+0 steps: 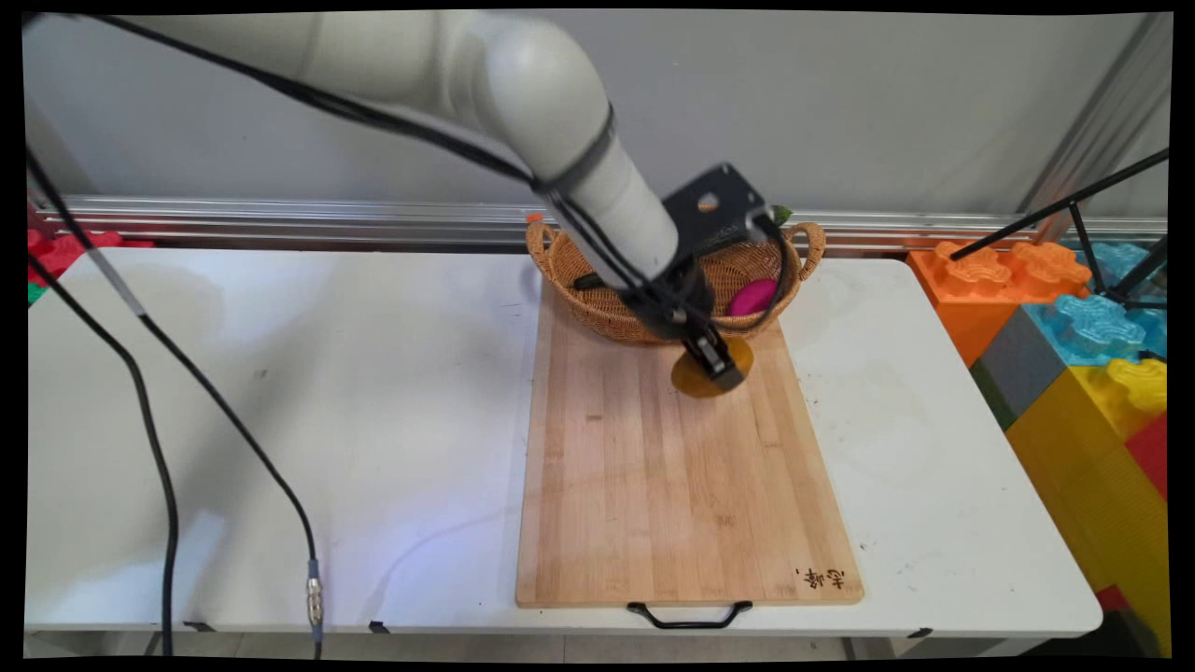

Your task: Place the picked object on the cutting board

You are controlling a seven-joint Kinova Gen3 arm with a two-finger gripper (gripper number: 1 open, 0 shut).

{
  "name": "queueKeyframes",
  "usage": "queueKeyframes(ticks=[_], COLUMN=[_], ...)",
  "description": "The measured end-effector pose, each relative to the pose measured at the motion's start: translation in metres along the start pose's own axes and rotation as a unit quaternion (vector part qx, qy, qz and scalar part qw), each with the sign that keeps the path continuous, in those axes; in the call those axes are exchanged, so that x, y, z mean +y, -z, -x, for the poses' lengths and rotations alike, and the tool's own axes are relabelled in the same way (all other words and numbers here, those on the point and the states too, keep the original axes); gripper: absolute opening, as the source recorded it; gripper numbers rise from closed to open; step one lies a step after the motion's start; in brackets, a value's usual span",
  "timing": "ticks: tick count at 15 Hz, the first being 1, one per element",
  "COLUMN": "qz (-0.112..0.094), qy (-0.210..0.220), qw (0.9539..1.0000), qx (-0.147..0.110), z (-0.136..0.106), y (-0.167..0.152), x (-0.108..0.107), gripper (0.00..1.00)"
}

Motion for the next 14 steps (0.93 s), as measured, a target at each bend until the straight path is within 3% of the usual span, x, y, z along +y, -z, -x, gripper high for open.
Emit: queueKeyframes(ticks=[4,10,11,14], qz=[-0.010,-0.016,-0.016,-0.014], qy=[-0.019,-0.031,-0.031,-0.034], qw=[0.9997,0.9994,0.9994,0.9993], qx=[-0.006,-0.007,-0.007,-0.003], z=[0.009,0.015,0.016,0.012], y=[-0.038,-0.069,-0.072,-0.074], x=[0.001,0.002,0.002,0.003], gripper=[0.00,0.00,1.00,1.00])
